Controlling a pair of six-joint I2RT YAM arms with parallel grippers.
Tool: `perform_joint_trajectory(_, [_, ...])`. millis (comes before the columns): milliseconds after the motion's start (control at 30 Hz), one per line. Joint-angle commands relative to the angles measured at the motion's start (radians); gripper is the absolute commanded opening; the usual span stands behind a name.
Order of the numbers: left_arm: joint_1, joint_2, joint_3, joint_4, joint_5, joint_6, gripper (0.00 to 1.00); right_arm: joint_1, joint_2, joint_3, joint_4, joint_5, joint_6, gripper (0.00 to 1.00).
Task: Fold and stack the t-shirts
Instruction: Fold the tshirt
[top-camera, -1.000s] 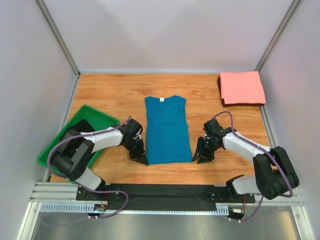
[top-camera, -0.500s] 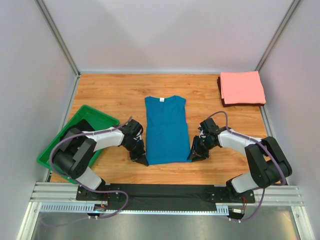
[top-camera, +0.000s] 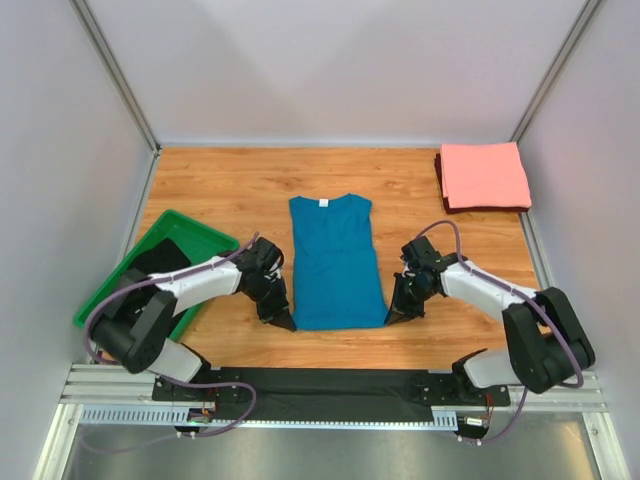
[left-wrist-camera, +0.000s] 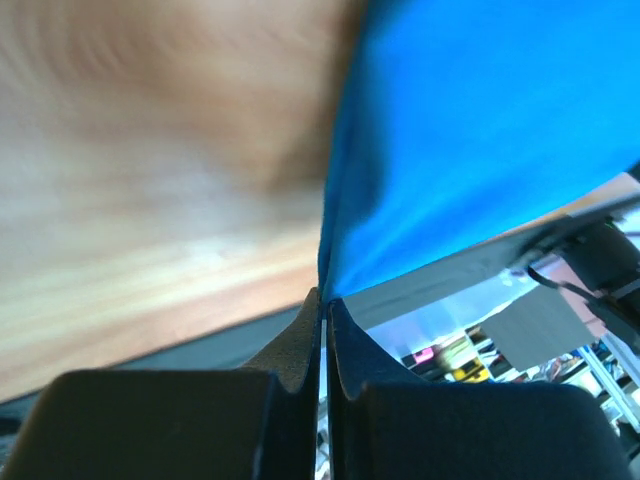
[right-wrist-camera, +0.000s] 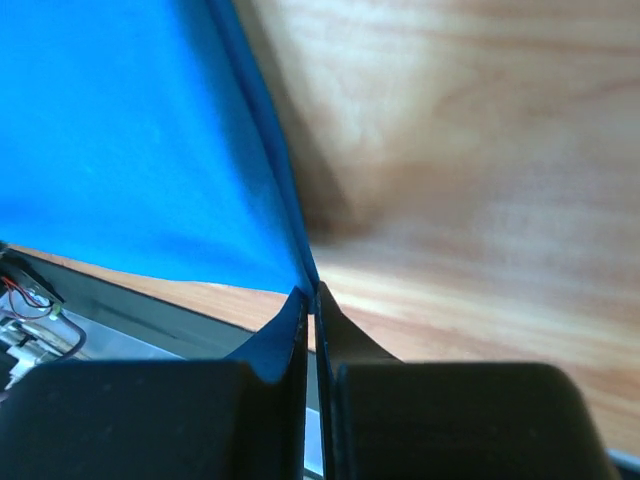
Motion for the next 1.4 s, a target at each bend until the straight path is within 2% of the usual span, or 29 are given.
perform_joint_trajectory(0, [-0.014,-0.127,0.012,-0.083,-0.005,-0.046,0.00,0.023,-0.104,0.064,-0.154,0.092,-0.034,0.00])
perform_joint_trajectory(200, [-0.033,-0.270,0.032,-0.168,-0.026,-0.092,0.00,0.032,-0.221,0.136,-0.277,0.121,-0.033,0.00])
perform_joint_trajectory(333, [-0.033,-0.346,0.108,-0.231,-0.065,-0.113,0.00,0.032,-0.218,0.235,-0.367,0.152,-0.045,0.00])
perform_joint_trajectory(467, [-0.033,-0.336,0.205,-0.307,-0.106,-0.107,0.00,0.031,-0.181,0.349,-0.413,0.202,-0.063,0.00])
perform_joint_trajectory(667, [-0.004,-0.249,0.319,-0.354,-0.143,-0.087,0.00,0.022,-0.063,0.541,-0.450,0.222,-0.091,0.00])
perform_joint_trajectory(967, [0.131,-0.080,0.553,-0.371,-0.149,0.024,0.00,-0.049,0.187,0.840,-0.470,0.230,-0.178,0.00])
perform_joint_trajectory(1200, [0.222,0.164,0.805,-0.394,-0.135,0.112,0.00,-0.077,0.401,1.082,-0.453,0.170,-0.198,0.00])
perform_joint_trajectory(1367, [0.281,0.282,0.949,-0.409,-0.114,0.111,0.00,-0.095,0.544,1.257,-0.458,0.161,-0.194,0.00])
